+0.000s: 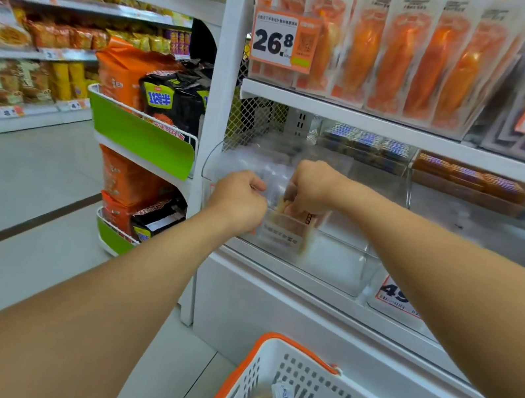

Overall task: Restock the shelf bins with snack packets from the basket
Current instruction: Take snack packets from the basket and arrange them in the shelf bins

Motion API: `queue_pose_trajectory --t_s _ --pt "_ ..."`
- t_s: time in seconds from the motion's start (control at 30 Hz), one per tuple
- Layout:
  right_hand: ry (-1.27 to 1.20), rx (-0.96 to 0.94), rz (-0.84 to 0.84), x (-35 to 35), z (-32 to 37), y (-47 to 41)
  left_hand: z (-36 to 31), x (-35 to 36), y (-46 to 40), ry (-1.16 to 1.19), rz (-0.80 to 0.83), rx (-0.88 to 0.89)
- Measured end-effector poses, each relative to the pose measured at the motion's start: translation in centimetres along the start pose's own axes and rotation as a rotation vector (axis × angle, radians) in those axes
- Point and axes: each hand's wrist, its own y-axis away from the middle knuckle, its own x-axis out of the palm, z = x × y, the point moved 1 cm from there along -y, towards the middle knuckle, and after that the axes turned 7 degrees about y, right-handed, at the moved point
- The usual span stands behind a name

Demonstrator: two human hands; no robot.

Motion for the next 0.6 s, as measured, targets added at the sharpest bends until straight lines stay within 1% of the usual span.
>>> queue_pose_trajectory --t_s 0.07,0.1,0.2,0.27,0.33,0.37,0.4,0.5,0.53,0.57,0.6 --pt "0.072 0.019 0.076 0.9 0.3 -0.8 -0.1 0.2 0.1 -0.017 0.0 0.006" --pt "0.069 0.031 0.114 1.3 0.4 -1.0 -0.2 0.3 0.1 -0.021 -0.001 0.004" --pt "-0.051 0.027 0.237 1.7 0.2 -1.1 -0.4 0.6 0.2 -0.029 -0.003 -0.004" --pt "-0.209 0.028 0.284 1.9 -0.3 -0.7 -0.5 1.0 0.3 -0.06 0.022 0.016" --pt "-0.46 0.042 0.35 1.8 -1.0 0.5 -0.5 1.3 0.4 -0.185 0.045 0.074" --pt "-0.528 0.034 0.35 1.6 -1.4 1.2 -0.6 1.3 0.6 -0.276 0.038 0.114" --pt "-0.526 0.025 0.281 1.4 -2.1 1.8 -0.8 1.4 0.8 -0.359 0.02 0.16" --pt "-0.334 0.105 -0.159 0.7 -4.3 3.8 -1.7 1.7 1.6 -0.468 -0.019 0.258" --pt "-0.29 0.14 -0.204 0.7 -5.0 4.2 -1.9 1.9 1.8 -0.473 -0.022 0.269" --pt "-0.27 0.155 -0.134 1.0 -5.1 4.7 -2.1 2.1 1.9 -0.482 -0.013 0.27" --pt "-0.292 0.146 -0.003 1.6 -4.9 5.0 -2.3 2.4 2.1 -0.5 0.018 0.269"
